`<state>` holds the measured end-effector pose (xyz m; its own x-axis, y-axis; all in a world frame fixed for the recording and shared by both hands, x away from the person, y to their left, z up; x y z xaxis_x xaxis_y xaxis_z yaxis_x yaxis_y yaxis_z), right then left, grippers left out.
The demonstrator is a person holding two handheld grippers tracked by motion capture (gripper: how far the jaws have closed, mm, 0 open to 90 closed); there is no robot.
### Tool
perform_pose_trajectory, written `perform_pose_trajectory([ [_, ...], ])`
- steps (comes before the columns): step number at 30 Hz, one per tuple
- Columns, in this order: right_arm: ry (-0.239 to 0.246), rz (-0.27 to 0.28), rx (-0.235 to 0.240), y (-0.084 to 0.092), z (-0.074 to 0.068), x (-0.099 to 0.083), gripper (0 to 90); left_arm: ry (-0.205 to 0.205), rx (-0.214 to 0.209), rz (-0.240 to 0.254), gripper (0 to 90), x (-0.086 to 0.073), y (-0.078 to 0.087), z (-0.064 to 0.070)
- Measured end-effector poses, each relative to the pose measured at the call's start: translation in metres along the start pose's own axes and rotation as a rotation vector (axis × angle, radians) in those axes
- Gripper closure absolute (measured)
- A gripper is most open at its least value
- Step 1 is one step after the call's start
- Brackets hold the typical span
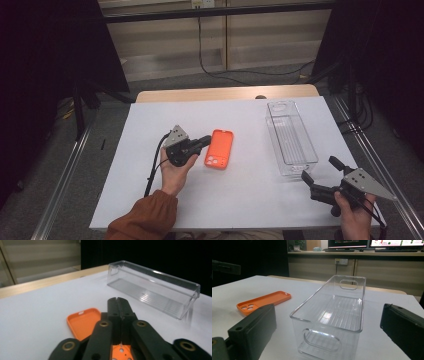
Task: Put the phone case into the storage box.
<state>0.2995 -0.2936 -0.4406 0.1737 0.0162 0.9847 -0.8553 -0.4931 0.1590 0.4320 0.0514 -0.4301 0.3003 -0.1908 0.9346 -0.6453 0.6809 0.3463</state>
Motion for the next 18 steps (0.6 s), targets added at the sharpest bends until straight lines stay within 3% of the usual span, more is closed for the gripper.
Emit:
perform_pose_trajectory([
  [4, -0.001, 0.0, -0.005, 0.0, 0.001, 0.0, 0.0, -0.004, -0.011, -0.03, 90.0, -0.002, -0.002, 0.002],
  [12, 0.0, 0.0, -0.002, 0.0, 0.0, 0.0, 0.0, -0.043, -0.004, -0.174, 90.0, -0.005, -0.006, 0.006],
  [18, 0.0, -0.002, -0.004, 0.0, 0.0, 0.0, 0.0, -0.046, -0.006, -0.253, 90.0, -0.009, -0.017, 0.006],
])
Point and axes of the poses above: each handheld gripper's, and its own axes: y roughly backward along the jaws, x roughly out of its top, z roughly to its right, the point moved 7 cm from there along -y, roughly forward along the jaws, and after that the axes turned 10 degrees about x, right-handed, at the moved point
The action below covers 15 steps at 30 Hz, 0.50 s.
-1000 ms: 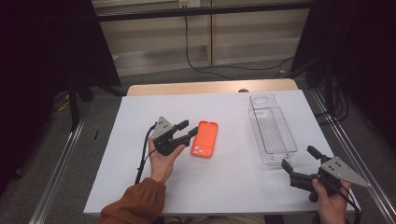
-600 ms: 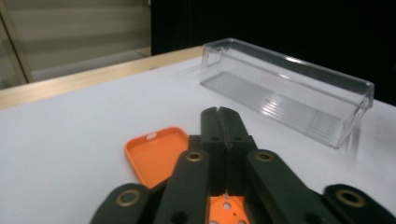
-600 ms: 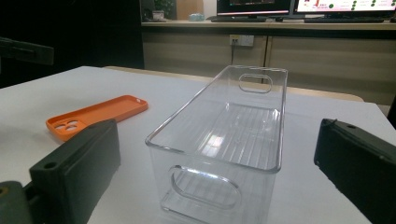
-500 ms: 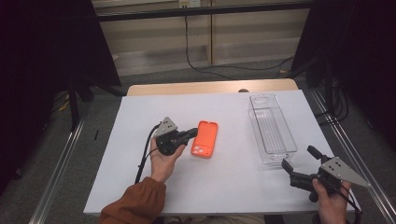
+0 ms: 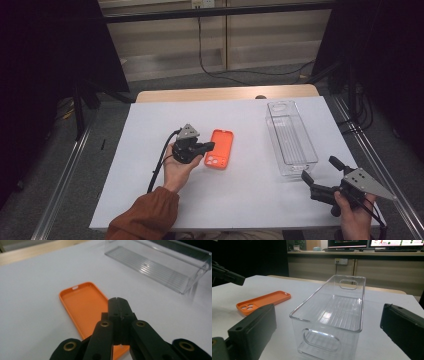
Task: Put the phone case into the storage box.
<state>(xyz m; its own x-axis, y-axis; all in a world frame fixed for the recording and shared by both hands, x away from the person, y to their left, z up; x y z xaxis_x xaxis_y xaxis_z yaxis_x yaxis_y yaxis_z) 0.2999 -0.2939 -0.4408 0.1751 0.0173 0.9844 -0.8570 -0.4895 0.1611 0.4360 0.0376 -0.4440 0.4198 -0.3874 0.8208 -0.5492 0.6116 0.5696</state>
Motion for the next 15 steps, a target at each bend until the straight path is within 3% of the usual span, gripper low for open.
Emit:
perform_pose_trajectory([
  [2, 0.0, -0.001, -0.001, 0.0, 0.0, 0.0, 0.0, 0.013, -0.02, -0.026, 90.0, 0.0, -0.005, 0.002],
  [3, -0.002, -0.001, 0.0, 0.0, 0.0, 0.0, 0.0, 0.003, -0.009, -0.046, 90.0, -0.001, -0.007, 0.002],
  [9, 0.0, -0.001, 0.001, 0.0, 0.0, 0.0, 0.0, -0.014, -0.048, -0.128, 90.0, 0.0, -0.02, 0.01],
  [15, 0.001, 0.0, 0.002, 0.0, 0.0, 0.0, 0.0, -0.016, -0.078, -0.17, 90.0, -0.002, -0.027, 0.02],
])
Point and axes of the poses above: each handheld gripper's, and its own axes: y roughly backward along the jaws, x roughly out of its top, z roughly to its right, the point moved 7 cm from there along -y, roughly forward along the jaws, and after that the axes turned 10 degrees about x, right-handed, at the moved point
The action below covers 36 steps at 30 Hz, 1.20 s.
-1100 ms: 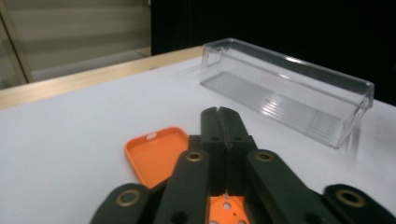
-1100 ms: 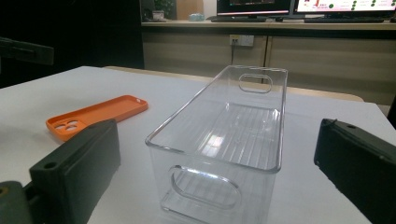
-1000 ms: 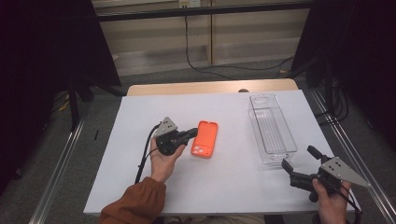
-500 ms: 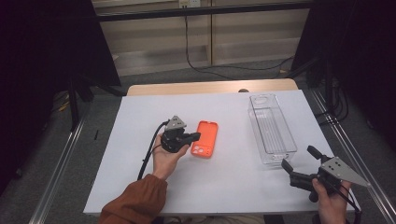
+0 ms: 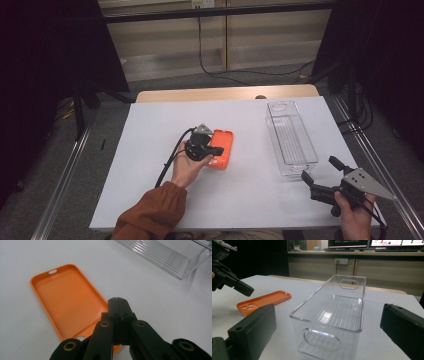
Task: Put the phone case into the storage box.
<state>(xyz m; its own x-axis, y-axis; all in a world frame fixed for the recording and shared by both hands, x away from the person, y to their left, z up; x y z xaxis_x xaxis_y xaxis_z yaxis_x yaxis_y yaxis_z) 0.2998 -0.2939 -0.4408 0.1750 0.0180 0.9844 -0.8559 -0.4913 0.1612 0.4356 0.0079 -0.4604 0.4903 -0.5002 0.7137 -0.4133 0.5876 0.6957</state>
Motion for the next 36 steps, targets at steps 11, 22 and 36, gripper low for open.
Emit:
perform_pose_trajectory([
  [11, 0.0, -0.001, 0.001, -0.001, 0.0, 0.0, 0.0, -0.009, -0.029, -0.075, 90.0, -0.005, -0.014, 0.01],
  [22, 0.0, -0.003, 0.007, -0.001, 0.0, -0.001, 0.0, -0.026, -0.034, -0.098, 90.0, -0.01, -0.028, 0.021],
  [36, 0.002, -0.005, 0.008, -0.001, 0.0, -0.001, 0.0, -0.011, -0.038, -0.13, 90.0, -0.014, -0.035, 0.023],
])
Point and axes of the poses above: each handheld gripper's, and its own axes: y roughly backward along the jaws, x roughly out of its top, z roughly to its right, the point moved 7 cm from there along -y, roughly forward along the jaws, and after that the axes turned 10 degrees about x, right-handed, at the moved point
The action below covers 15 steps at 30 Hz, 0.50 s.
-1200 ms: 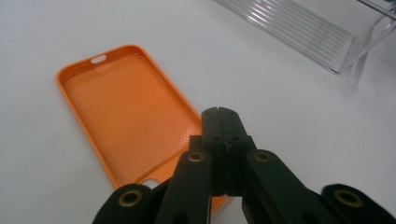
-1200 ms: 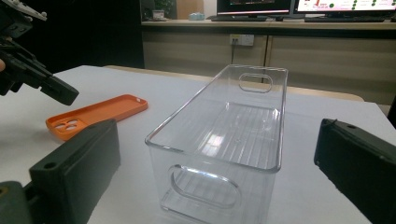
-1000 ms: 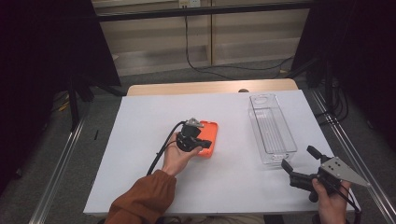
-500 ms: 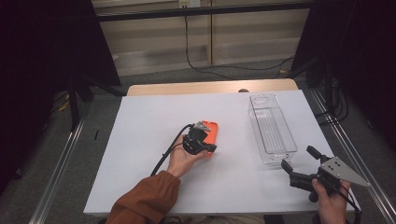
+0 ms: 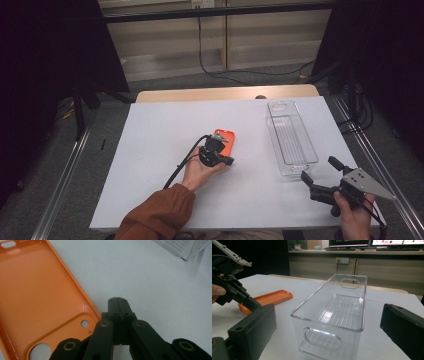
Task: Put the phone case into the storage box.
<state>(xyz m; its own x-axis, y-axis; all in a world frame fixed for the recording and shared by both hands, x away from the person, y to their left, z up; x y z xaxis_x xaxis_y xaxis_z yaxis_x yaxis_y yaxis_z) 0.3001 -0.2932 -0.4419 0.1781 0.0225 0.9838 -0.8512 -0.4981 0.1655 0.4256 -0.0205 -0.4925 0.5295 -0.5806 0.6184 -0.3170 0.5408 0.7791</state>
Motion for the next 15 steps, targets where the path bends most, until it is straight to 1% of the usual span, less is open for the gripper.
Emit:
perform_pose_trajectory([
  [2, -0.002, -0.001, 0.0, 0.0, 0.0, -0.0001, 0.0, -0.007, 0.004, -0.003, 90.0, -0.0004, 0.0005, -0.0001],
  [9, -0.002, -0.001, 0.0, 0.0, 0.0, -0.0001, 0.0, 0.007, -0.002, -0.006, 90.0, -0.001, 0.0019, -0.0019],
  [12, -0.002, 0.001, -0.001, 0.0, -0.0001, 0.0, 0.0, -0.006, 0.002, -0.012, 90.0, -0.0015, 0.0031, -0.0035],
  [15, -0.002, 0.001, 0.0, 0.0002, -0.0002, 0.0001, 0.0, 0.003, 0.001, -0.012, 90.0, -0.0019, 0.0033, -0.0042],
])
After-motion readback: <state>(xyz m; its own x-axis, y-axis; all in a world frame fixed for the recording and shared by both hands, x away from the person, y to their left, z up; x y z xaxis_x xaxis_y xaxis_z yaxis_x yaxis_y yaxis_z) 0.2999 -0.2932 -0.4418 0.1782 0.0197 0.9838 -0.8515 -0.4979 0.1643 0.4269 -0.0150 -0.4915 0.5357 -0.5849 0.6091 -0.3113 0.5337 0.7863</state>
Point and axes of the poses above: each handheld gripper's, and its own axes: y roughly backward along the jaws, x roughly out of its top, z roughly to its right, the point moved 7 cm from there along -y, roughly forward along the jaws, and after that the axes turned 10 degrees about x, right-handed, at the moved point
